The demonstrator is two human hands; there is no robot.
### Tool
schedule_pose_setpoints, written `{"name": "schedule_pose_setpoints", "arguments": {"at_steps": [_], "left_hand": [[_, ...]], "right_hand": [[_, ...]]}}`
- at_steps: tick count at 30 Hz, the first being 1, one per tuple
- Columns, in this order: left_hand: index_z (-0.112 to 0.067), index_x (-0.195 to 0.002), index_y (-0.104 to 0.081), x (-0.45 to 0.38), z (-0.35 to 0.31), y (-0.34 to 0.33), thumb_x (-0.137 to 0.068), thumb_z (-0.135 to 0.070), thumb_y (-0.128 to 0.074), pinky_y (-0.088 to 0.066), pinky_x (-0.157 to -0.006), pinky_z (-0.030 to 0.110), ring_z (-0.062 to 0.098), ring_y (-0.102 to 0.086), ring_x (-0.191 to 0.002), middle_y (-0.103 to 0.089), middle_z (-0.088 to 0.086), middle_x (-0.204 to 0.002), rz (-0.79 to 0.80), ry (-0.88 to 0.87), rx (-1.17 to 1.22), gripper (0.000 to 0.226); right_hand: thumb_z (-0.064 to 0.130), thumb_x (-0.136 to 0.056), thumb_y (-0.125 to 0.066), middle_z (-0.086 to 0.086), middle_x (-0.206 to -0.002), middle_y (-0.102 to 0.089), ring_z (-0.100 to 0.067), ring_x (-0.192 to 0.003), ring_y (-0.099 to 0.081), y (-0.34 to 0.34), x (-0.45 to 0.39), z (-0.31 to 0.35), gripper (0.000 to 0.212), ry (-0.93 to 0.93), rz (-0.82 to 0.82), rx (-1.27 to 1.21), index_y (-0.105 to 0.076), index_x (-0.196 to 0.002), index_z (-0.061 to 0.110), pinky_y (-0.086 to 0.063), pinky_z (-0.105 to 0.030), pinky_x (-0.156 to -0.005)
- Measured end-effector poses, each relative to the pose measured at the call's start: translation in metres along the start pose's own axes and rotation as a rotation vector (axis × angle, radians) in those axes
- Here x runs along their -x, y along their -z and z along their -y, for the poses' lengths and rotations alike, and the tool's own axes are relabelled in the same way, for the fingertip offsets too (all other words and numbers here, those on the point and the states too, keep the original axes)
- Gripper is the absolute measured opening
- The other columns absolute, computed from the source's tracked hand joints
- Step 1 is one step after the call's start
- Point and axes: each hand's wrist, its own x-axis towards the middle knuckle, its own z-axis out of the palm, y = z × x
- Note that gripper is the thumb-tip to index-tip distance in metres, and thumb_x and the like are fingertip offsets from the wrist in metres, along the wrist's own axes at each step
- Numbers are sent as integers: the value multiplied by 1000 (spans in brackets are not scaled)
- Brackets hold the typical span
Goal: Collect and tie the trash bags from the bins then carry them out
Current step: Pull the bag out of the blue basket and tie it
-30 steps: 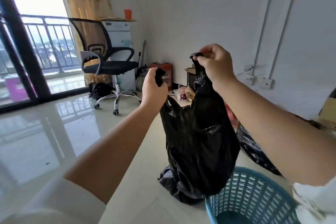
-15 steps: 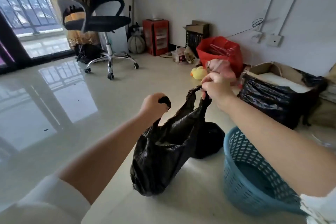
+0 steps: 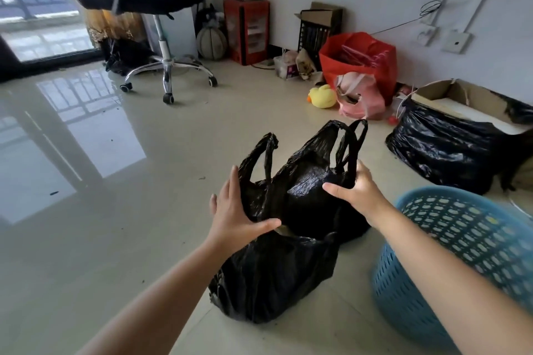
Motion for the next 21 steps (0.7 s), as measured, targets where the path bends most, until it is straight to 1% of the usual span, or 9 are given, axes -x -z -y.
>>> {"name": "schedule_pose_setpoints", "arguments": {"at_steps": [2,5,7,12,15,16,17,19,21], "left_hand": [[-17,-150,6,-2,3,-6,-74,-32,-74,-12,-120,42,22,-20,-142,-30,4,-152,11,53,-25,111],[-14,-137,-45,-11,9,-10,-83,-23,-67,-39,-98,30,28,-50,-120,-64,9,-116,-76,97,-25,59],[-6,-113,-63,-12,8,-11,-89,-18,-59,-41,-82,28,25,-59,-95,-65,1,-83,-71,218,222,27],[-7,-88,-62,-13,-2,-7,-96,-13,-44,-52,-74,26,15,-64,-74,-70,0,-74,31,368,1022,21],[-5,-88,-55,-18,-6,-2,-98,-22,-38,-54,-67,29,16,-68,-58,-69,5,-59,29,393,1198,26],[-6,-78,-50,-18,-6,-2,-99,-24,-36,-52,-65,29,14,-63,-46,-61,2,-46,1,399,1233,31],[-9,-69,-43,-20,-8,-7,-100,-26,-35,-49,-65,28,13,-53,-35,-50,-1,-36,-57,415,1255,36],[-13,-64,-35,-3,13,-44,-98,-32,-39,-47,-60,28,10,-35,-26,-33,-4,-32,-474,455,1295,40],[-17,-72,-42,2,24,-43,-92,-37,-50,-48,-52,24,6,-33,-28,-31,-5,-41,-576,508,1311,29]], "right_hand": [[40,-50,-84,-6,-139,-42,-24,-128,-43,-7,-11,-13,102,-42,69,-91,-34,-136,21,-38,-44,-109],[3,-75,-70,-1,-113,-55,-20,-112,-51,-24,-21,-19,72,-99,139,-323,-33,-134,19,-45,-30,-92],[-3,-80,-63,4,-98,-56,-19,-106,-51,-39,-29,-20,56,-119,163,-389,-39,-126,16,-42,-29,-89],[8,-85,-61,1,-87,-61,-18,-89,-58,-53,-50,-4,36,-142,187,-355,-54,-119,3,-46,-25,-80],[9,-89,-54,7,-59,-69,-16,-72,-59,-44,-57,0,10,-171,164,-547,-64,-91,7,-49,-29,-73],[9,-90,-51,9,-51,-69,-14,-67,-61,-46,-58,-3,15,-188,140,-634,-63,-81,11,-50,-29,-71],[11,-91,-49,8,-48,-69,-13,-62,-62,-43,-60,-7,21,-196,145,-706,-62,-75,13,-52,-28,-67],[14,-93,-45,6,-39,-62,-12,-43,-60,-74,-68,-44,33,-315,394,-715,-57,-62,15,-51,-20,-50],[24,-95,-42,7,-31,-50,-12,-35,-49,-88,-65,-58,47,-328,423,-642,-49,-49,19,-38,-16,-40]]}}
